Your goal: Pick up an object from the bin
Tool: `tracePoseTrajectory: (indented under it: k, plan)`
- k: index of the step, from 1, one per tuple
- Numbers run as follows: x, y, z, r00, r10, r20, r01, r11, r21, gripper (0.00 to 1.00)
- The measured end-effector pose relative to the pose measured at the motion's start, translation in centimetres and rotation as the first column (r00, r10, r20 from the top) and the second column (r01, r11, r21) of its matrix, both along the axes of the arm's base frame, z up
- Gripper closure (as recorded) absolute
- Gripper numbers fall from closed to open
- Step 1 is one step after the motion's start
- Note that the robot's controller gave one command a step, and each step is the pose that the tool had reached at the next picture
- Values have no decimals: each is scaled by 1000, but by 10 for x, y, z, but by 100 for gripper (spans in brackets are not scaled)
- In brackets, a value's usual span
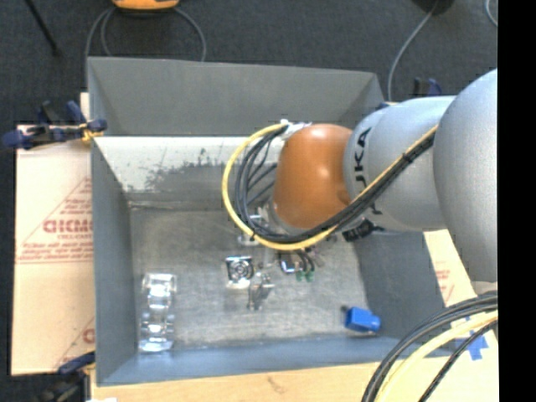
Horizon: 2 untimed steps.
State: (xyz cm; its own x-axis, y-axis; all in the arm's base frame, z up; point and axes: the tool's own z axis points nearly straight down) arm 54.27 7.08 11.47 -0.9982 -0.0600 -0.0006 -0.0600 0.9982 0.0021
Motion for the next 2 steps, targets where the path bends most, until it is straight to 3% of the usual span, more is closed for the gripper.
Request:
tracePoseTrajectory:
  k: [1,2]
  plan:
    - [11,-19,-42,995,100,7,-100,995,-1,0]
    - [10,-13,-40,958,287,11,-286,958,-9,0]
